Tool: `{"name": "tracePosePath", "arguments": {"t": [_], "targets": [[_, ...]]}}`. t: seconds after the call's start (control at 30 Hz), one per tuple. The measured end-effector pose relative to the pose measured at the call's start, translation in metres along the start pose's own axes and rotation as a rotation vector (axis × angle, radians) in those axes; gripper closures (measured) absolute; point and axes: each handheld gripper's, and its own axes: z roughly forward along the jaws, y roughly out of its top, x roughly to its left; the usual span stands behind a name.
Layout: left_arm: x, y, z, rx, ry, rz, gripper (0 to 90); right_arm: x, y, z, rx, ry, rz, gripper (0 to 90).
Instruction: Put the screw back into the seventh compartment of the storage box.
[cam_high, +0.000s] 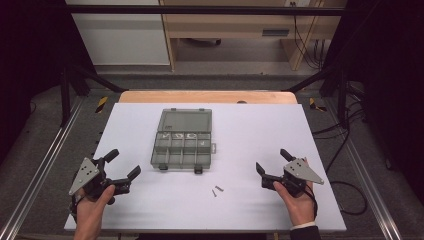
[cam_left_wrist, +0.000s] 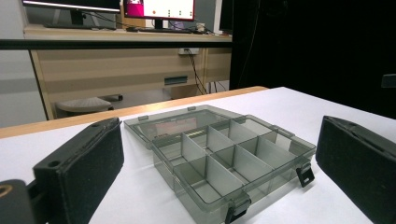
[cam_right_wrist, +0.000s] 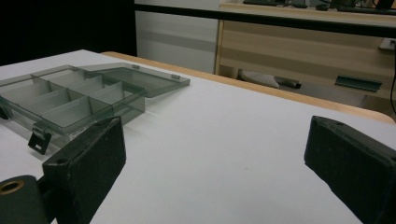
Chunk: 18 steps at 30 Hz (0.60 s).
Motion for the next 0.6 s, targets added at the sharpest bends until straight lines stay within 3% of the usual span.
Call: {"name": "tracePosePath", "arguments": {"t": [0.33,0.47,0.57,0.6], "targets": [[-0.004,-0.002,0.001,0.026,-0.017,0.015,0.8,0.008,0.000,0.002,0.046,0.016,-0.012,5.8],[-0.006,-0.003,0.001,0.036,-0.015,0.020,0.8,0.019,-0.003,0.008,0.135,0.044,-0.043,5.1],[-0.008,-0.003,0.000,0.039,-0.017,0.028,0.8,0.025,-0.002,0.011,0.168,0.064,-0.047,5.1],[-0.008,-0.003,0.000,0.044,-0.017,0.032,0.8,0.033,0.002,0.014,0.209,0.074,-0.068,5.2]]}}
